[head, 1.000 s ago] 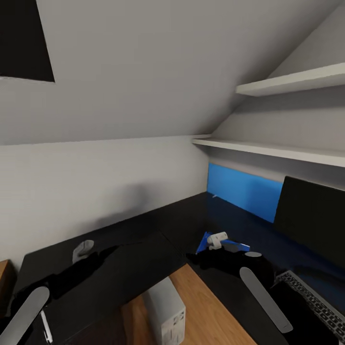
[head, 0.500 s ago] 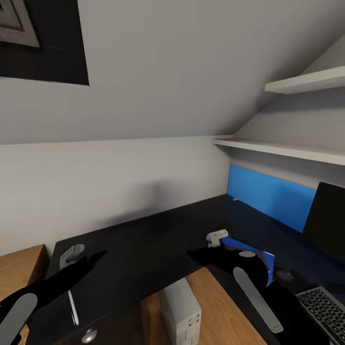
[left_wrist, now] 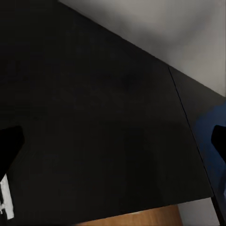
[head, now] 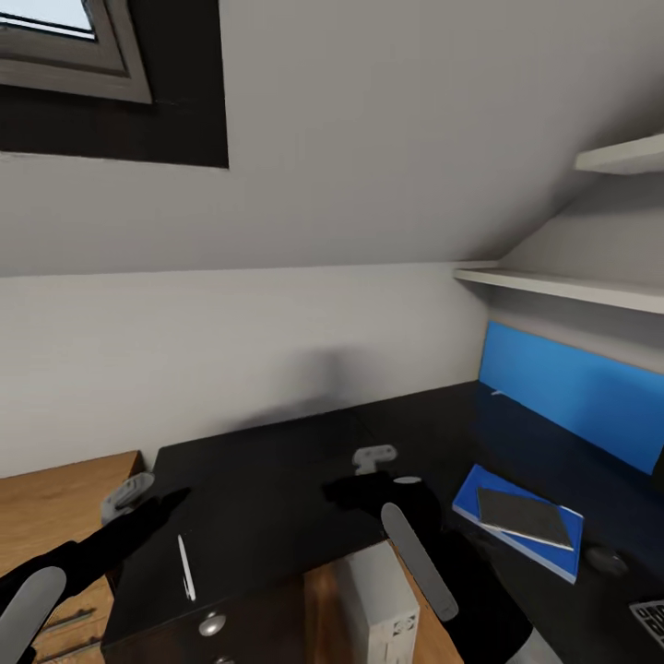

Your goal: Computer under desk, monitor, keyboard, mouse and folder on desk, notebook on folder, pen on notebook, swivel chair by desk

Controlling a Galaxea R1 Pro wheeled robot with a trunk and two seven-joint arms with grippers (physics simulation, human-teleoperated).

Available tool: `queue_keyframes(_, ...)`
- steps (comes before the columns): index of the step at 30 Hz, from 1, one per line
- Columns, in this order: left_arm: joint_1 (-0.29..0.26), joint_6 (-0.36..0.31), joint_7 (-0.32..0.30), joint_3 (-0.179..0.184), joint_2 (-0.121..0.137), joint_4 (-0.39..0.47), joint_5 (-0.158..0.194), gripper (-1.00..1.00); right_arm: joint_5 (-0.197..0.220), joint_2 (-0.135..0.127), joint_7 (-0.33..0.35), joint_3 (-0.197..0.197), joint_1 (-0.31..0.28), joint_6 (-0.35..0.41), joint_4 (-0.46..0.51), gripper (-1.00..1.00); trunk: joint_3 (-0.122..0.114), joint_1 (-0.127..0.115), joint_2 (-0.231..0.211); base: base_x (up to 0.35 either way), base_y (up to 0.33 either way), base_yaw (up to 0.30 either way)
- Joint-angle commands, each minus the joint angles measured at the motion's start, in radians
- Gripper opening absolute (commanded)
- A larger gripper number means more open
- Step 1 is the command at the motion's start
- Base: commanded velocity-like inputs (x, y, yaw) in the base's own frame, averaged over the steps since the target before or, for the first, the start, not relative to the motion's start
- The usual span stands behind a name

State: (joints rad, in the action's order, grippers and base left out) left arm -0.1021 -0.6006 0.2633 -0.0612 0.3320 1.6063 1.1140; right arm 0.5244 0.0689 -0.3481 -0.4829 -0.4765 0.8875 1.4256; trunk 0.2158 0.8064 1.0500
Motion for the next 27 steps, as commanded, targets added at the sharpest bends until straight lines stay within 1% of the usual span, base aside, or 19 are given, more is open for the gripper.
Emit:
queue_keyframes(1,-0.001,-0.004,0.009,0.0,0.0,0.001,0.01,1.0,0.01,0.0,-0.011,-0.001,-0.001,0.002,0.001,1.0,0.001,0.0,0.001,0.0,0.0,0.278)
queue_keyframes(4,-0.001,-0.004,0.011,-0.003,0.0,0.001,0.01,1.0,0.011,0.005,-0.023,-0.016,-0.002,0.002,-0.01,1.0,0.001,0.0,0.001,0.0,0.0,0.278)
queue_keyframes(10,-0.001,0.0,0.013,-0.004,0.0,0.002,0.011,1.0,0.011,0.008,-0.029,-0.025,-0.002,0.0,-0.023,1.0,0.001,0.0,0.001,0.0,0.0,0.279)
queue_keyframes(11,0.002,0.002,0.015,-0.009,0.001,0.002,0.01,1.0,0.01,0.009,-0.03,-0.034,-0.002,-0.007,-0.042,1.0,0.001,0.0,0.001,0.0,0.0,0.28)
queue_keyframes(19,0.02,0.0,0.016,-0.014,0.009,0.002,0.01,1.0,0.01,0.013,-0.033,-0.05,-0.002,-0.013,-0.054,1.0,0.001,0.0,0.001,0.0,0.0,0.28)
queue_keyframes(27,0.025,-0.001,0.016,-0.014,0.006,0.0,0.009,1.0,0.009,0.046,-0.035,-0.053,-0.005,-0.014,-0.113,1.0,0.001,0.0,0.001,0.0,0.0,0.28)
